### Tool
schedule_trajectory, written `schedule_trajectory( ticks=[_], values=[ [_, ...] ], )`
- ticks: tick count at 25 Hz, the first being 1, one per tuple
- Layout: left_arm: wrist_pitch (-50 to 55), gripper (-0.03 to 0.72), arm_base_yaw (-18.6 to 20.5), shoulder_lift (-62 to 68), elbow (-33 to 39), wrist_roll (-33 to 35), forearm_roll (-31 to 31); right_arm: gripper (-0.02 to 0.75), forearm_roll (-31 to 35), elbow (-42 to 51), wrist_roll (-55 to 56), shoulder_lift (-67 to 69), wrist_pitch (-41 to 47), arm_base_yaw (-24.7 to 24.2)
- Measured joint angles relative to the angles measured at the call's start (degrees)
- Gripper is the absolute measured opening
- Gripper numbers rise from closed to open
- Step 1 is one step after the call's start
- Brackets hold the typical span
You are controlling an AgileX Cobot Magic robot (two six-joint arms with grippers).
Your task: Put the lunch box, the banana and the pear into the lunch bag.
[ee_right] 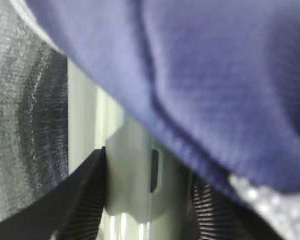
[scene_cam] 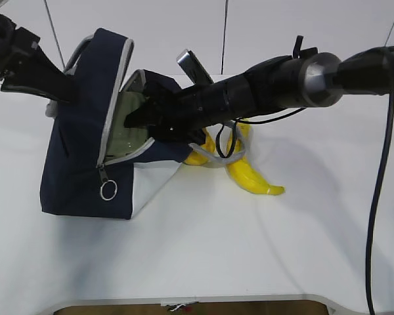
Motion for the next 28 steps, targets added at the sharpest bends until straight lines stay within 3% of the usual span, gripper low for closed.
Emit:
schedule_trajectory(
  ticks=[16,22,28],
  values=[
    [-0.25,-0.007,0.0,0.88,0.0,0.1,0.21,0.515,-2.52,-1.33,1.69,0.0,3.69,0.0],
    [-0.28,-0.007,0.0,0.88,0.0,0.1,1.85,0.526,-4.06,-6.87,1.93,0.0,12.54,-1.8],
    [-0.28,-0.007,0.0,0.88,0.0,0.1,1.85,0.528,-13.52,-14.57,5.64,0.0,22.71,-5.36]
  ],
)
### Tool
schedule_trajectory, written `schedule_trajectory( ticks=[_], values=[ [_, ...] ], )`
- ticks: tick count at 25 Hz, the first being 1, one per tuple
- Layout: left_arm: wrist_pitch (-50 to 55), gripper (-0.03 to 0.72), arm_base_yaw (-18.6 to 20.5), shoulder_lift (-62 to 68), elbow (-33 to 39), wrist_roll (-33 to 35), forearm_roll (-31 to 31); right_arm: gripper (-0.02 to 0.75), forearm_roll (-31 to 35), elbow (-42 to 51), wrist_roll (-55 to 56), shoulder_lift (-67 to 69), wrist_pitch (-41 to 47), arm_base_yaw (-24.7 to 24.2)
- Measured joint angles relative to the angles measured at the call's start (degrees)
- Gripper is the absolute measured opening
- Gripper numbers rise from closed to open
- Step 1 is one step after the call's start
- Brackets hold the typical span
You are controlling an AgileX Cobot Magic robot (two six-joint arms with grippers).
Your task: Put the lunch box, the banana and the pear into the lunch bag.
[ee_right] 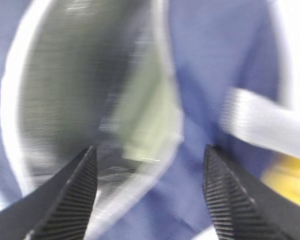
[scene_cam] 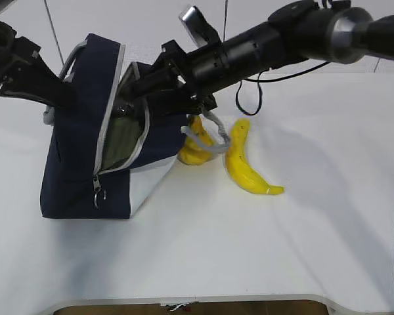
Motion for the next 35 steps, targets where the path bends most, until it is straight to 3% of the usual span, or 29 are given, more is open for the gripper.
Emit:
schedule_trajectory(
  ticks=[8,19,29,35],
  values=[
    [0.3,-0.007,0.0,0.0,0.0,0.0,0.14,0.527,-22.78,-12.64,15.05,-0.98,2.31,-0.56],
    [0.61,-0.007,0.0,0.0,0.0,0.0,0.63,0.518,-54.05,-13.42,28.98,-12.57,3.55,-0.56],
    [1.98,-0.007,0.0,0.0,0.0,0.0,0.66,0.518,-61.33,-2.62,36.57,-13.0,3.93,-0.56],
    [1.98,-0.007,0.0,0.0,0.0,0.0,0.66,0.518,-60.16,-2.35,39.6,-7.92,3.93,-0.56]
  ],
)
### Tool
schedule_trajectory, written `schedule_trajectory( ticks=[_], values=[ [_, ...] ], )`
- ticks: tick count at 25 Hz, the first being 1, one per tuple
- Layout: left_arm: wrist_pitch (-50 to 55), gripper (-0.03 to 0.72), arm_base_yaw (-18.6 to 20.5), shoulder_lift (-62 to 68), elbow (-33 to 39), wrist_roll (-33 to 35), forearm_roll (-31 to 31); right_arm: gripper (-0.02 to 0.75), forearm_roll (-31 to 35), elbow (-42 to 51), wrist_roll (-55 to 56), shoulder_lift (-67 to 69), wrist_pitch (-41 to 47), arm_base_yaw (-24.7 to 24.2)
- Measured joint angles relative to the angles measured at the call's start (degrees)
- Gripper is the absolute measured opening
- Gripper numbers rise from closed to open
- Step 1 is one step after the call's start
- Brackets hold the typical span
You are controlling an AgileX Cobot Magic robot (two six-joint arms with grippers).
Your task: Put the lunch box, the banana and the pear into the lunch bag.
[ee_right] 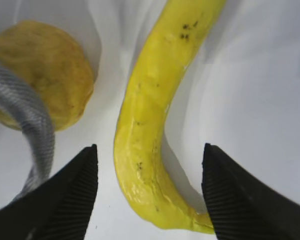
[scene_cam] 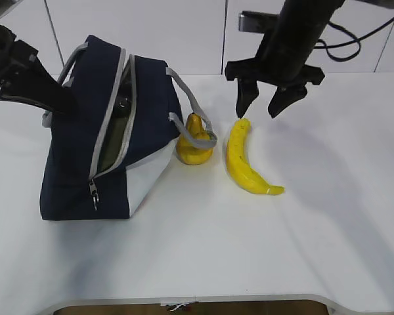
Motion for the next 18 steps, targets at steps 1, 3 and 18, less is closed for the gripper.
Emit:
schedule_trajectory(
  ticks=[1,3,18],
  values=[
    [0.0,-0.007,0.0,0.0,0.0,0.0,0.0,0.518,0.73,0.0,0.18,1.01,0.0,0.0],
    [0.0,-0.007,0.0,0.0,0.0,0.0,0.0,0.518,1.63,0.0,0.3,2.76,-0.11,0.0],
    [0.0,-0.007,0.0,0.0,0.0,0.0,0.0,0.518,4.22,0.02,1.5,8.31,-1.33,0.1]
  ],
)
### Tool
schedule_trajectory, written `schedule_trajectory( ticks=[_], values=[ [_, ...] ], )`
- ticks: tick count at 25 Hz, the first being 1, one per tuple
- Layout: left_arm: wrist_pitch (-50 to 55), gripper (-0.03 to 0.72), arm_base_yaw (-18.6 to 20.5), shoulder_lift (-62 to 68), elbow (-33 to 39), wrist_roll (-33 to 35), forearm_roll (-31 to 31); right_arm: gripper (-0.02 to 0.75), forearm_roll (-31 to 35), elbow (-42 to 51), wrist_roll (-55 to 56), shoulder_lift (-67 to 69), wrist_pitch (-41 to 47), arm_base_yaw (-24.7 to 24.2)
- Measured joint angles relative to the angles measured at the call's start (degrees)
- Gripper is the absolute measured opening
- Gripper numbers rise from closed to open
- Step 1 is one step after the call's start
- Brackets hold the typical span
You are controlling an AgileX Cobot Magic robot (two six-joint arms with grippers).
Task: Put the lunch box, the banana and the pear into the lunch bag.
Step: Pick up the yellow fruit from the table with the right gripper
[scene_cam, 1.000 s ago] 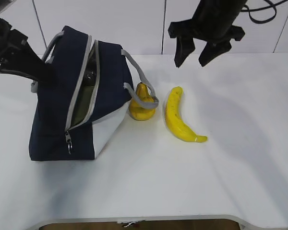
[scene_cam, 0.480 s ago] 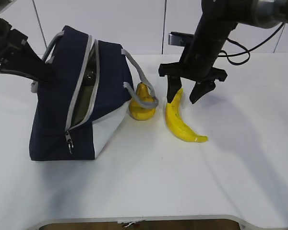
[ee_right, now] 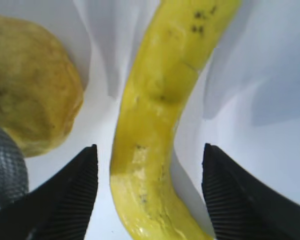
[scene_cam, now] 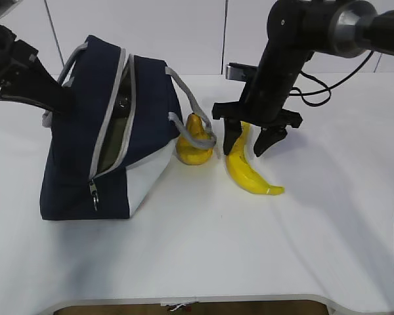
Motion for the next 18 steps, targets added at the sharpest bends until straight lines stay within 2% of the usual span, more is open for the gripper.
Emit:
schedule_trajectory(
  ticks=[13,18],
  values=[
    [0.0,-0.007,0.0,0.0,0.0,0.0,-1.44,0.43,1.68,-0.21,0.0,2.37,-0.34,0.0],
    [0.0,-0.007,0.0,0.0,0.0,0.0,-1.44,0.305,1.68,-0.68,-0.68,2.5,-0.25,0.0]
  ],
)
